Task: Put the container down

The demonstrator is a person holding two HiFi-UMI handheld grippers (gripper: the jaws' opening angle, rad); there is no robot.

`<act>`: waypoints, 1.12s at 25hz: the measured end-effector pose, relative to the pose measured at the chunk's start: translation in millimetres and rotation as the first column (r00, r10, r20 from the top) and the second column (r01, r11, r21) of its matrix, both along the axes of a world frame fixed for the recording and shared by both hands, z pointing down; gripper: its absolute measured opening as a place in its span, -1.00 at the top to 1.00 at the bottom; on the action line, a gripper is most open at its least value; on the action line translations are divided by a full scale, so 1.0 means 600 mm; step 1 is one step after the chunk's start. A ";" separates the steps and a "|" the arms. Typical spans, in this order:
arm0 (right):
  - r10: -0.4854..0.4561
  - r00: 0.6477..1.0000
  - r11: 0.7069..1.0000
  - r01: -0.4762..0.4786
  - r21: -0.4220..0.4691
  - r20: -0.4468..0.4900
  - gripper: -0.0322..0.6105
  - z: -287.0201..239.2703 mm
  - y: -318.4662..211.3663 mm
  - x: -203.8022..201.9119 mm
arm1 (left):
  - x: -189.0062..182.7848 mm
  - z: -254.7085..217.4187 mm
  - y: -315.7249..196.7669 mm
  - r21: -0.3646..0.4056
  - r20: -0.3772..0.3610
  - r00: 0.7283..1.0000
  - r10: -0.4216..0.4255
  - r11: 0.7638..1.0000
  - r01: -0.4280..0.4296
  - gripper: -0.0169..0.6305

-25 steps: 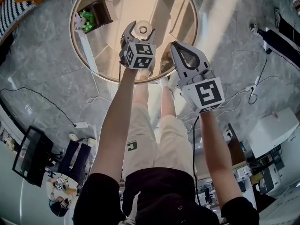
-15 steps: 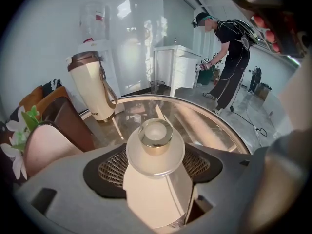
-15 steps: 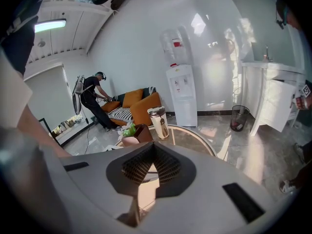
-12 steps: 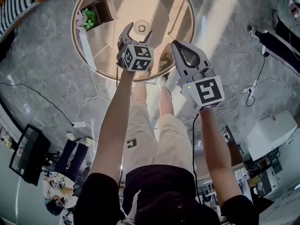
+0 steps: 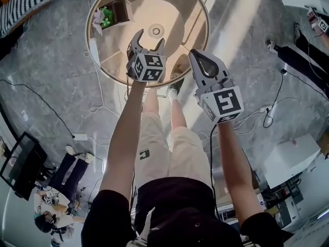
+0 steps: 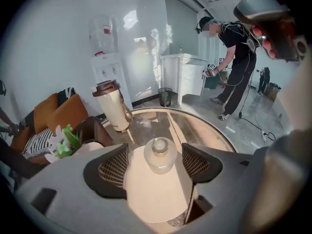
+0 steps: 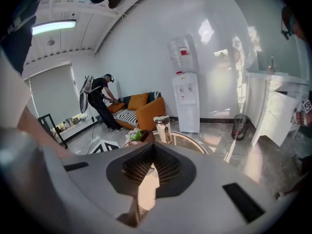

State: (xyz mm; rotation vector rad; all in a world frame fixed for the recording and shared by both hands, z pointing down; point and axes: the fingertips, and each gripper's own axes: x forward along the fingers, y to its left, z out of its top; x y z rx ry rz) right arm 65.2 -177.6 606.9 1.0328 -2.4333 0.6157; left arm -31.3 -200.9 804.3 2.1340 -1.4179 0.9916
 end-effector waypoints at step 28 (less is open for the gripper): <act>-0.026 0.998 0.988 0.017 0.156 0.052 0.89 -0.307 0.096 0.049 | 0.044 -0.515 0.122 0.241 -0.170 0.981 -0.088 0.962 0.128 -0.11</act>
